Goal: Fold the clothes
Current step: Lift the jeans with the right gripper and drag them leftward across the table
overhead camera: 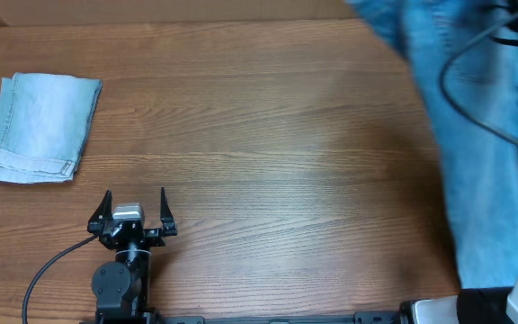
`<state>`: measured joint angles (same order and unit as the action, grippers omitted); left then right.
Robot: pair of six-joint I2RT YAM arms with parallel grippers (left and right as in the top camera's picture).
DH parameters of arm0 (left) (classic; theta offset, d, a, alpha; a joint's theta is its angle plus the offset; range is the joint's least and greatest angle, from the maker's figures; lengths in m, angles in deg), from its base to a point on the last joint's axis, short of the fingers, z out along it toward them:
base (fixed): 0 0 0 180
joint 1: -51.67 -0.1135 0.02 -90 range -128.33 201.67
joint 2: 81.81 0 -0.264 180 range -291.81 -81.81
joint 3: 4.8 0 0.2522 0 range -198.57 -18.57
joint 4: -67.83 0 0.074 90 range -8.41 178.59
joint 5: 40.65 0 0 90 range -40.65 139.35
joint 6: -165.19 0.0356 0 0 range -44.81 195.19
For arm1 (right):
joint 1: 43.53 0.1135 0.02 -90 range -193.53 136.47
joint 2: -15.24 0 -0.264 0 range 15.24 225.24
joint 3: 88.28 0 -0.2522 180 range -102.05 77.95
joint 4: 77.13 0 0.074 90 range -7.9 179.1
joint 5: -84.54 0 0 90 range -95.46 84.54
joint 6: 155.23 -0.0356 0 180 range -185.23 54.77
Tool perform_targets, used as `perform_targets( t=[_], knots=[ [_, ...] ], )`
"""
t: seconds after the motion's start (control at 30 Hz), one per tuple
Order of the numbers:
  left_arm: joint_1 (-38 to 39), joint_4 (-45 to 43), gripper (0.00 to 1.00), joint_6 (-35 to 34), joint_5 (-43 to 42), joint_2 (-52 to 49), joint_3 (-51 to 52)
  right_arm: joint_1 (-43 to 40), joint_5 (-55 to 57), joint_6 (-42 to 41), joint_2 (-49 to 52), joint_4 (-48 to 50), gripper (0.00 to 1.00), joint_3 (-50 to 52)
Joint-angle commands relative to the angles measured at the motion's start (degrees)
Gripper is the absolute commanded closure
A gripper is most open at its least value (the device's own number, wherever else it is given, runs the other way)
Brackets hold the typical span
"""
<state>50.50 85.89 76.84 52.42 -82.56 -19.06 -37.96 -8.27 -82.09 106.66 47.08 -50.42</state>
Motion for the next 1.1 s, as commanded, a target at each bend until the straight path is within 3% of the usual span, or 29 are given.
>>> perform_targets(
  t=[0.0,0.4,0.67,1.07],
  knots=[
    [-0.3,-0.2,0.00,-0.5,0.0,0.5,0.2,7.3,0.2,0.8,5.2,3.5,0.96,-2.2],
    [-0.3,-0.2,0.00,-0.5,0.0,0.5,0.2,26.4,0.2,0.8,28.3,14.1,0.96,-2.2],
    [-0.3,-0.2,0.00,-0.5,0.0,0.5,0.2,33.7,1.7,0.6,30.2,14.7,0.96,-2.1],
    [-0.3,-0.2,0.00,-0.5,0.1,0.5,0.2,37.4,1.2,-0.9,33.7,14.8,0.96,-2.0]
  ],
)
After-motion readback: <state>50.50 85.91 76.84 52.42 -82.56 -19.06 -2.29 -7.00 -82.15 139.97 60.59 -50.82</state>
